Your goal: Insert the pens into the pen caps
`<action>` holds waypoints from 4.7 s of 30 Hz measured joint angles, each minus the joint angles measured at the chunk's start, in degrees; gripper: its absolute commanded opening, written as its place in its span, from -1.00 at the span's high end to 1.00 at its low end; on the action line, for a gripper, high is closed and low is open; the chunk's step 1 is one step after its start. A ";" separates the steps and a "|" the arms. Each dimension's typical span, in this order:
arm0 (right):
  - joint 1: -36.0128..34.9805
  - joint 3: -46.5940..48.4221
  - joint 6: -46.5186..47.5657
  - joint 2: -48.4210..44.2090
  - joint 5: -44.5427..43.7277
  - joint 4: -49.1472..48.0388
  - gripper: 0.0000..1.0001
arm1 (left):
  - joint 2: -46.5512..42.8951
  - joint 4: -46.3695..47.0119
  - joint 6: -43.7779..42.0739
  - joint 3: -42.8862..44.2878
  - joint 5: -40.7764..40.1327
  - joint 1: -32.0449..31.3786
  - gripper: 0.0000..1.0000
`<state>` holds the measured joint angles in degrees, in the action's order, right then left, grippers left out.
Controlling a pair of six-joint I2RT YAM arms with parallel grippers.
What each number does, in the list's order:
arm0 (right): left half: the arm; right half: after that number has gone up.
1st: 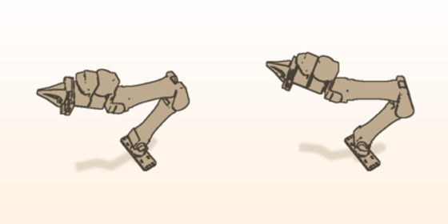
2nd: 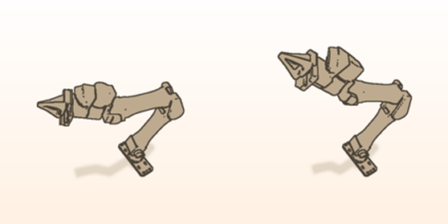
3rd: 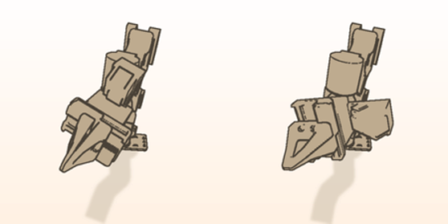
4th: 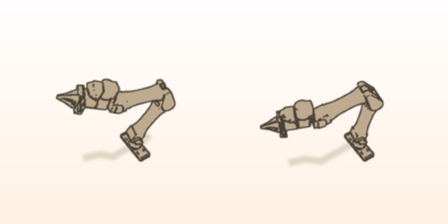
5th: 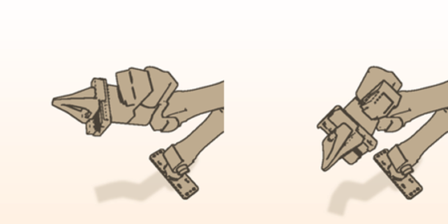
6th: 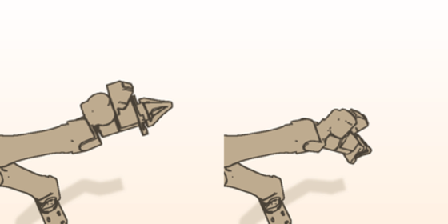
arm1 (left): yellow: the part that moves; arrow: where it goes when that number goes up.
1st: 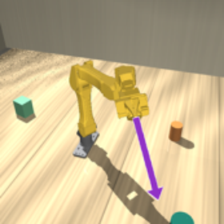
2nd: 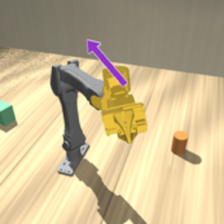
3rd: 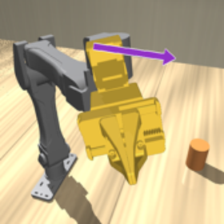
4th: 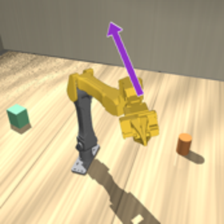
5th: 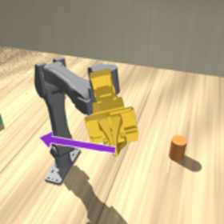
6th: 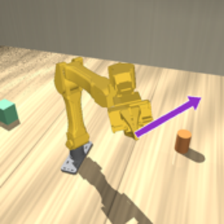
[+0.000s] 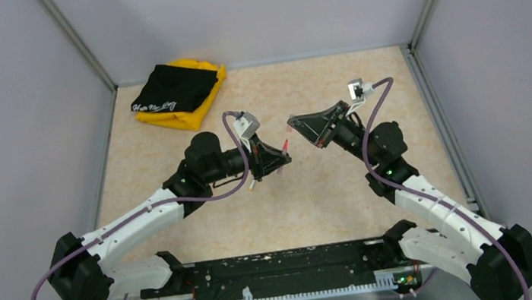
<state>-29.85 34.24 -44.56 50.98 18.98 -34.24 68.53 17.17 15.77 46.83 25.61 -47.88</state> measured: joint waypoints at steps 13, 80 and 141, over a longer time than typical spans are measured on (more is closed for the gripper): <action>0.00 0.07 1.07 0.22 3.58 1.29 1.00 | 0.00 0.00 0.00 0.00 -0.09 0.00 1.00; 0.00 15.65 10.78 -5.68 0.74 26.69 0.02 | 0.90 1.66 0.04 3.13 -2.25 0.00 1.00; -4.26 17.14 18.47 2.45 -1.66 36.15 1.00 | 4.48 -4.42 -0.66 6.93 -0.74 0.02 1.00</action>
<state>-34.11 51.37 -26.09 53.43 17.32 1.91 73.01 12.75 15.11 53.76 24.86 -47.86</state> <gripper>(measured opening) 0.055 0.071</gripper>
